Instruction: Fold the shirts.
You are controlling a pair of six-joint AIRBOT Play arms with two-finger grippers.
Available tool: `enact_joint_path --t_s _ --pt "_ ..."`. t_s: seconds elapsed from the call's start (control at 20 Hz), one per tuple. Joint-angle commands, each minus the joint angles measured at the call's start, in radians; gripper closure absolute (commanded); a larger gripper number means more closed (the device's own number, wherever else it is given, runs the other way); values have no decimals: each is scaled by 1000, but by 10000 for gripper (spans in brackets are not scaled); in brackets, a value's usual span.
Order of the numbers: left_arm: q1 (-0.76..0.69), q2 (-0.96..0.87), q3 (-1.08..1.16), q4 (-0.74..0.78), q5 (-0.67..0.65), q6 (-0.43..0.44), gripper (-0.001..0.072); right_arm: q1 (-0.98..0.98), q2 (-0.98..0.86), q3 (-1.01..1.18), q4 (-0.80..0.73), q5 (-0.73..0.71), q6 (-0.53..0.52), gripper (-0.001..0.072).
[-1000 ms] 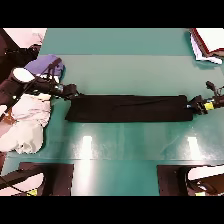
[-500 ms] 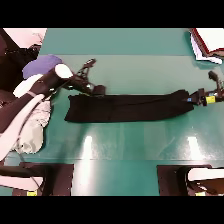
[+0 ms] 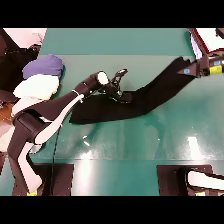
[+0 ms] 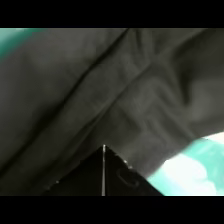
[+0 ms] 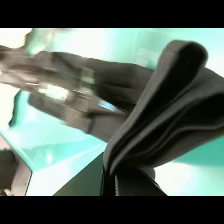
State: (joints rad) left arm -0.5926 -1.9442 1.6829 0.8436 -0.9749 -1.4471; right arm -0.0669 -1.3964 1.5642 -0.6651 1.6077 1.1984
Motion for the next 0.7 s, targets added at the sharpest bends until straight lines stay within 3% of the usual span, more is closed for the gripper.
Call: enact_joint_path --t_s 0.0,0.15,0.3,0.65 --pt "-18 -38 21 -7 40 -17 679 162 10 122 -70 -11 58 700" --pt "-18 -38 21 -6 62 -20 679 273 10 188 -203 -10 80 700" --pt "-16 -33 25 -5 49 -20 679 333 10 212 -209 -14 80 700" --pt "89 -26 177 28 -165 -20 680 449 -34 212 -192 -52 80 700"
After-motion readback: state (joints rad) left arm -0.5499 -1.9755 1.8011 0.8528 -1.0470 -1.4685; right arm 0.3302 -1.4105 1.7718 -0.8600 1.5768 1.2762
